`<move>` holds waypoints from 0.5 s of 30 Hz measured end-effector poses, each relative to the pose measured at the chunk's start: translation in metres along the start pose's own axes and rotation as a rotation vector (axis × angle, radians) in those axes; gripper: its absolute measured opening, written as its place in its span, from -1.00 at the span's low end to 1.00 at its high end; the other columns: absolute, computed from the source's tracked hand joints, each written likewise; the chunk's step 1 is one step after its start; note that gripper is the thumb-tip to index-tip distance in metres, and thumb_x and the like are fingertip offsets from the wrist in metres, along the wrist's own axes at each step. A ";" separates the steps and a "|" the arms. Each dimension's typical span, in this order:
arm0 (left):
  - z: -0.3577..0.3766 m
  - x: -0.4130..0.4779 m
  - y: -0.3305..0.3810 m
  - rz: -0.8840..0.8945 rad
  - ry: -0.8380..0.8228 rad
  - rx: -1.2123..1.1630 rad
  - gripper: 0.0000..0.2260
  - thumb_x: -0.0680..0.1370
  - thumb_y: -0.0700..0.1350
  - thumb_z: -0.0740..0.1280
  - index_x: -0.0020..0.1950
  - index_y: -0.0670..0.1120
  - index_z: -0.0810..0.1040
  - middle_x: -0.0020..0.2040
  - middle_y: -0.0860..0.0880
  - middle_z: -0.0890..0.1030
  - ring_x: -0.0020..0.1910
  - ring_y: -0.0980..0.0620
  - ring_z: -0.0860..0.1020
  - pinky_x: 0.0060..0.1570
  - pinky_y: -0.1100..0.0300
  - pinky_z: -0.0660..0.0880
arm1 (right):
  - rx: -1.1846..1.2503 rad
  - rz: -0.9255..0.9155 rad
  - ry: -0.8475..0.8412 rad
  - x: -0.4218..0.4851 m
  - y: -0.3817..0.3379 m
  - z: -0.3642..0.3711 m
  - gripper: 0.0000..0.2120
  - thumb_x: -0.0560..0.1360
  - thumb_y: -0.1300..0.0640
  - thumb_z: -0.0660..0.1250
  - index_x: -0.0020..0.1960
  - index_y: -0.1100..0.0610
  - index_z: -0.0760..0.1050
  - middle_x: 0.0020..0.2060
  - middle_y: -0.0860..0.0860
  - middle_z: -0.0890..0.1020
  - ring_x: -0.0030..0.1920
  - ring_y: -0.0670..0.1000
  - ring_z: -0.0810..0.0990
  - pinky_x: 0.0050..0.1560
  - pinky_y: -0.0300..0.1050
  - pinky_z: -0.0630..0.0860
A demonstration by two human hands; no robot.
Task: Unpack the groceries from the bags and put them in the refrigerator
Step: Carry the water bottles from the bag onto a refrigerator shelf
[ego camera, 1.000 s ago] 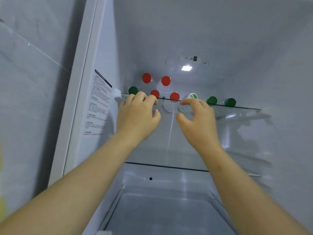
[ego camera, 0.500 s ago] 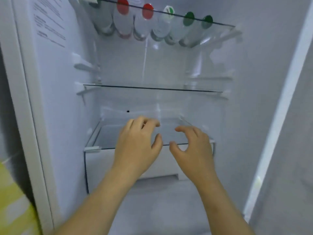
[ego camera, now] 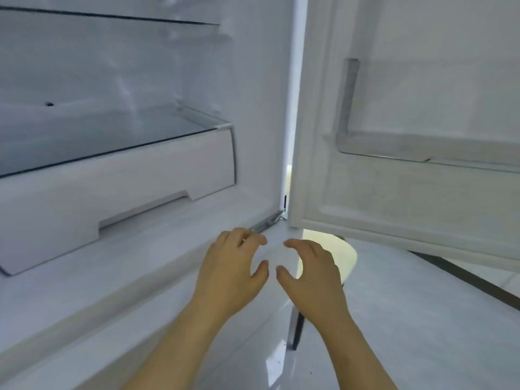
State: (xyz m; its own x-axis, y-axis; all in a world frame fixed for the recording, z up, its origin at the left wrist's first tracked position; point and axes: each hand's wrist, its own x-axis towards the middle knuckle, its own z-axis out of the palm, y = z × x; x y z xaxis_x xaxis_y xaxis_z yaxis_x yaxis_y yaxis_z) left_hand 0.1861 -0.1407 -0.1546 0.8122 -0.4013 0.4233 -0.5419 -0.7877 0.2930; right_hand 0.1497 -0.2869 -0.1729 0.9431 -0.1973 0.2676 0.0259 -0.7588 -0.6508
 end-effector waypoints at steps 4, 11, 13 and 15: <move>0.040 -0.011 0.053 0.056 -0.113 -0.041 -0.71 0.46 -0.01 0.28 0.14 -0.04 0.57 0.05 -0.01 0.54 0.03 -0.07 0.53 -0.05 0.11 0.47 | -0.074 0.142 0.011 -0.042 0.052 -0.030 -0.52 0.43 -0.10 0.19 0.34 -0.07 0.33 0.31 -0.13 0.39 0.28 -0.05 0.33 0.22 -0.18 0.28; 0.108 -0.037 0.186 0.213 -0.307 -0.123 -0.70 0.55 -0.01 0.23 0.28 0.01 0.45 0.20 0.04 0.45 0.18 0.01 0.40 0.10 0.19 0.38 | -0.160 0.395 0.052 -0.142 0.153 -0.115 -0.55 0.51 -0.03 0.23 0.39 -0.08 0.29 0.36 -0.14 0.33 0.36 -0.07 0.26 0.32 -0.20 0.20; 0.130 -0.047 0.232 0.281 -0.359 -0.169 -0.65 0.57 0.03 0.18 0.35 0.05 0.37 0.27 0.06 0.39 0.24 0.05 0.33 0.17 0.24 0.31 | -0.182 0.484 0.089 -0.177 0.181 -0.144 -0.55 0.51 -0.03 0.23 0.38 -0.09 0.29 0.35 -0.15 0.34 0.35 -0.07 0.25 0.33 -0.17 0.22; 0.149 -0.060 0.278 0.346 -0.406 -0.213 -0.65 0.57 0.04 0.18 0.35 0.05 0.36 0.28 0.06 0.39 0.25 0.06 0.33 0.17 0.26 0.30 | -0.213 0.568 0.122 -0.213 0.205 -0.173 -0.56 0.50 -0.03 0.23 0.37 -0.09 0.30 0.33 -0.16 0.36 0.35 -0.07 0.26 0.32 -0.17 0.23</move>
State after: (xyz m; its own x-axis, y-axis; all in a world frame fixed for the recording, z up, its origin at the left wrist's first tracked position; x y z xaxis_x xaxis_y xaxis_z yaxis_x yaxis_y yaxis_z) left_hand 0.0187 -0.4055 -0.2258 0.5747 -0.7995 0.1748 -0.7885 -0.4838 0.3797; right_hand -0.1030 -0.5082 -0.2404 0.7451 -0.6669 0.0082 -0.5479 -0.6191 -0.5626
